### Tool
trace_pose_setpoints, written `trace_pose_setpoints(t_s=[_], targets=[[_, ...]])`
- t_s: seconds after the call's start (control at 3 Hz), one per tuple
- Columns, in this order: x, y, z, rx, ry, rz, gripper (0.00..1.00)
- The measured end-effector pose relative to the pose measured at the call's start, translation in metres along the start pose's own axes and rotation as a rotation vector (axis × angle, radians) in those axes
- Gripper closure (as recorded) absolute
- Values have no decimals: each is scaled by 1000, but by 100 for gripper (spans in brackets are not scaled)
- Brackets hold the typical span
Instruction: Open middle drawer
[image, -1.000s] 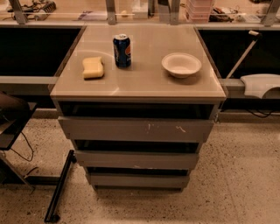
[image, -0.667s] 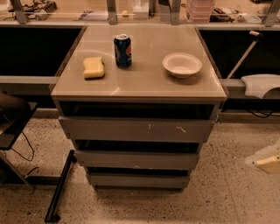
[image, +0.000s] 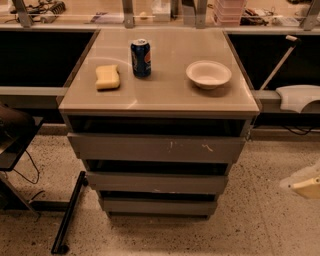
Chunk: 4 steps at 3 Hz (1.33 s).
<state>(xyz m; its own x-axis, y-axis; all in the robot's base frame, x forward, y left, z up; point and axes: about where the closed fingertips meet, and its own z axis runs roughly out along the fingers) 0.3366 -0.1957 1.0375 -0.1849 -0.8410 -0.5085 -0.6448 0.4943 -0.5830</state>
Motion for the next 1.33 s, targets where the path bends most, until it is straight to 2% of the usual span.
trace_pose_setpoints(t_s=[0.33, 0.67, 1.0, 1.33], targets=[[5, 18, 23, -5, -18, 9, 0], [-33, 75, 81, -64, -120, 11, 0], [-61, 162, 161, -219, -185, 46, 0], [-51, 191, 183, -246, -173, 102, 0]])
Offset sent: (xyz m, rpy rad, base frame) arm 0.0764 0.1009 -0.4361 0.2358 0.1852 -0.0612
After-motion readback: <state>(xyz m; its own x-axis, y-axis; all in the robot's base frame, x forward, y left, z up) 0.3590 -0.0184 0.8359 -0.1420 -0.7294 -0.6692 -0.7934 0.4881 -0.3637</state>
